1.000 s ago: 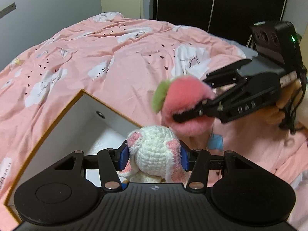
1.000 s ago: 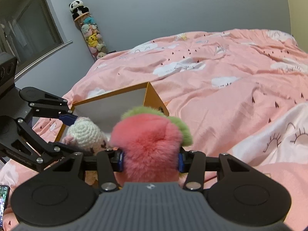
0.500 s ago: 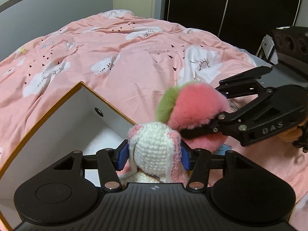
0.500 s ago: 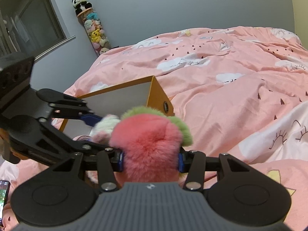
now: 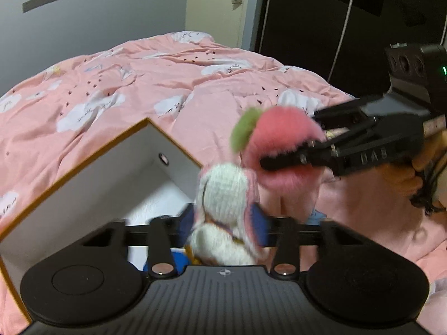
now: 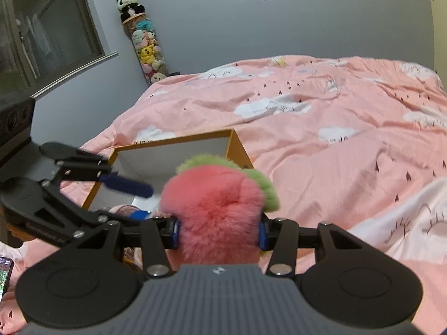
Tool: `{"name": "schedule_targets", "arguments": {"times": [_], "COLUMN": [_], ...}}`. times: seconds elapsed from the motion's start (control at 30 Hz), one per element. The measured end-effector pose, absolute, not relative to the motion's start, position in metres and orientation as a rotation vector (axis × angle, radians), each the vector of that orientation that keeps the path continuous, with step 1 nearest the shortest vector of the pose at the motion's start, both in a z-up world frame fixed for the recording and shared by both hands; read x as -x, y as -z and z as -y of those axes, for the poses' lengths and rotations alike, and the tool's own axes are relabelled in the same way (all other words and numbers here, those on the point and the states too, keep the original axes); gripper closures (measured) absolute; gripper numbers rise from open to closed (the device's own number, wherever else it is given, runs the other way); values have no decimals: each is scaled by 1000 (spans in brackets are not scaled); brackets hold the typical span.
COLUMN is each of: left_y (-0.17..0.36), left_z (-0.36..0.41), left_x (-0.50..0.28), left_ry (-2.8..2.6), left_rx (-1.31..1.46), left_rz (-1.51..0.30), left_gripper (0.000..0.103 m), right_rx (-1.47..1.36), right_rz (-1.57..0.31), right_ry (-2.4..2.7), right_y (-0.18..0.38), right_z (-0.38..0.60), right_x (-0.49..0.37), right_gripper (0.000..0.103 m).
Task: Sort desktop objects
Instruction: 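Lower the bunny into the box with the left tool while the right tool carries the pink ball over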
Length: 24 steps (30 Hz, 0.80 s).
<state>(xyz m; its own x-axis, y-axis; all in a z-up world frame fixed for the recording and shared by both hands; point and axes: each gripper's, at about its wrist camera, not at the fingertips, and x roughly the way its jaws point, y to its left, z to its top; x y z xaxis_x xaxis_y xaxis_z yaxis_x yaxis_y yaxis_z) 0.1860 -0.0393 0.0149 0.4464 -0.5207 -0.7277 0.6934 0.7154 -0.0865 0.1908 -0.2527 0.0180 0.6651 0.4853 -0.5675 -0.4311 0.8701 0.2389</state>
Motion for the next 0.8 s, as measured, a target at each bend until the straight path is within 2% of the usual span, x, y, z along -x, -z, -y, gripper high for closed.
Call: {"name": "schedule_targets", "arguments": {"times": [0.13,0.4,0.57,0.7,0.8], "left_y": [-4,9,17,37,41], "left_z": [40,41,49,65,62], "left_x": [-182,-189,-190,-191,-185], "left_ry": [728,682,643,563,586], "left_rx": [-237,-195,-252,-385,-387], "left_rz": [-856,-906,-945,-1012,-993], "left_gripper": [76,77,77,81,82], "right_rx": [-67,-52,-48,-30,6], "right_rz": [-647,-647,-682,-701,-713], "right_ry": [-532,-582,-604,-624,-634], "right_y": [-26,-31,-23,-18,-13], "right_z": [246,227,218,209,203], "right_x": [-196,-205,-208,-208,-205], "right_gripper": [53,53,53,53,53]}}
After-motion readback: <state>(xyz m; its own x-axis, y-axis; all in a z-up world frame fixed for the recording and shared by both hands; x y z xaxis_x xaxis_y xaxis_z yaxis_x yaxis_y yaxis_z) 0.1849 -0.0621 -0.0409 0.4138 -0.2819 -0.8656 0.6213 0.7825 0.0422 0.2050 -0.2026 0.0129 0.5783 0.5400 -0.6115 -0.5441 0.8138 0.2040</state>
